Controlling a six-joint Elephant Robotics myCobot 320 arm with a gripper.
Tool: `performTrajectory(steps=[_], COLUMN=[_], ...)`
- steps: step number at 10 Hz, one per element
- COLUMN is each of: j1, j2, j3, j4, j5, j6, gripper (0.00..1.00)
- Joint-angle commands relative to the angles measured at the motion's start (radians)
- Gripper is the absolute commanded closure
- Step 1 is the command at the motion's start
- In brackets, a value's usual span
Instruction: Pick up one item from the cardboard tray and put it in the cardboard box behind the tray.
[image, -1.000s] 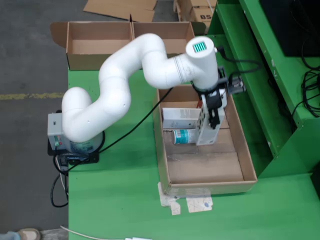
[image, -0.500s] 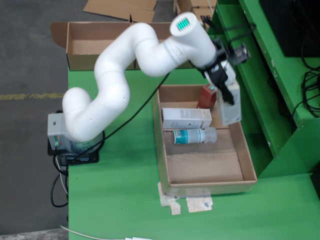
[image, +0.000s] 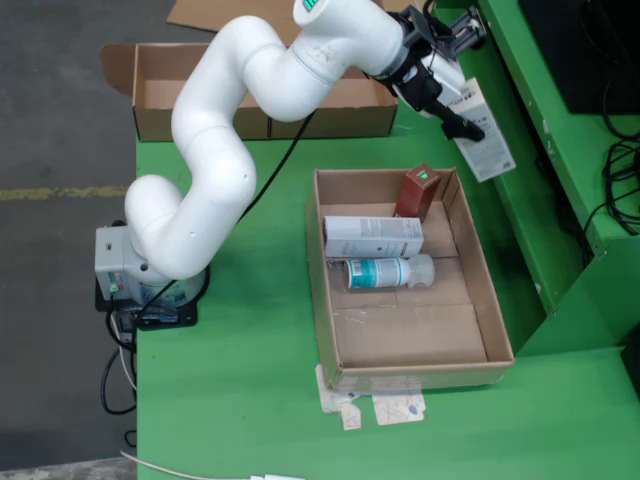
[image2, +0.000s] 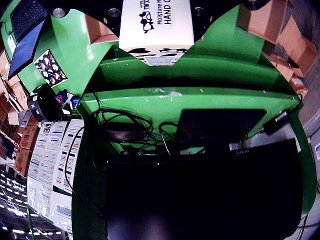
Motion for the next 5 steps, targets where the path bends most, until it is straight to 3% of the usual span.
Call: performTrajectory(steps=[1,2,4,5], j1=[0.398,0.71,0.71,0.874], j2=[0.005,-0.078,-0.078,-0.237], j3=[0.026,0.026,0.026,0.026], j4=[0.104,0.231,0.231,0.585], j5=[-0.149,-0.307,-0.308,-0.336], j6=[0.137,0.206,0.206,0.143], gripper=[1.0,1.0,1.0,1.0])
